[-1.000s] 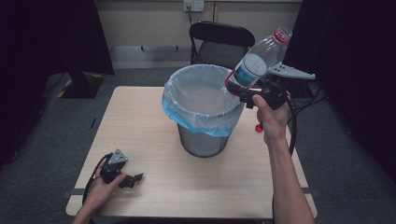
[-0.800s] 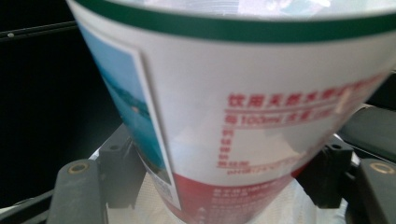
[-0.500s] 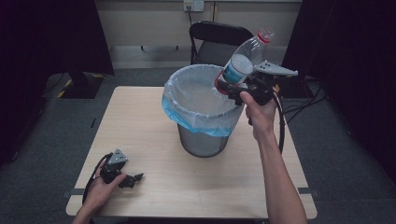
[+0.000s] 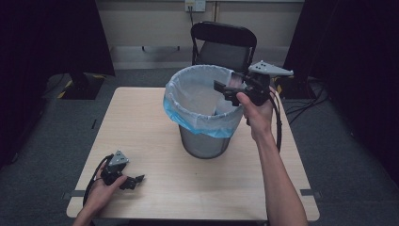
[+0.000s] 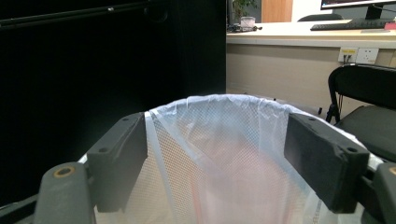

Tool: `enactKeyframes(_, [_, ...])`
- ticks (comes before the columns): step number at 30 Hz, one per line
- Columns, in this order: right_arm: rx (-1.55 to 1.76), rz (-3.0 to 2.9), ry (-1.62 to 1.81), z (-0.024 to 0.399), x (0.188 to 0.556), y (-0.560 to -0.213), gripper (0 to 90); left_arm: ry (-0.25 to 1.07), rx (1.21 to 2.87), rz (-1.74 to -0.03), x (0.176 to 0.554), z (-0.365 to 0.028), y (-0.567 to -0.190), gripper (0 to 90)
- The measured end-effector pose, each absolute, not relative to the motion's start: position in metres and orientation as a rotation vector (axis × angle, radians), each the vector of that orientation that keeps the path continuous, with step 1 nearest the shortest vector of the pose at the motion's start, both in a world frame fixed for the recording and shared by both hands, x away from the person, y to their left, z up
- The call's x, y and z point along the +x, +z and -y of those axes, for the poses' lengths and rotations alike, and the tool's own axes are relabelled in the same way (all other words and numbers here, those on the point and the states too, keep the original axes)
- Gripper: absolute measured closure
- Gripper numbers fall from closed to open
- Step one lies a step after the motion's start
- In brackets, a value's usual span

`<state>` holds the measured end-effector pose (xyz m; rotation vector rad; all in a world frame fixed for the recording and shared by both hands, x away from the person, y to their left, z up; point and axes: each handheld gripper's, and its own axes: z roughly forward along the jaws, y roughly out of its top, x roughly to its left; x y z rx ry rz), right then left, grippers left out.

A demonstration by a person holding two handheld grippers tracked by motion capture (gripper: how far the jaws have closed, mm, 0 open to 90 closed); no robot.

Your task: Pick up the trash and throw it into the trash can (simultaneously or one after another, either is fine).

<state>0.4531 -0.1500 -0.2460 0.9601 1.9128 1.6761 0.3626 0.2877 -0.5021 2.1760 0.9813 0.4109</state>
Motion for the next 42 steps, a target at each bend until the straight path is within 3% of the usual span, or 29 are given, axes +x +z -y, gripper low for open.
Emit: enactKeyframes(42, [1.063, -1.847, 1.505, 0.221, 0.441, -0.243, 23.9, 0.412, 2.175, -0.981, 0.362, -0.288, -0.502, 0.0])
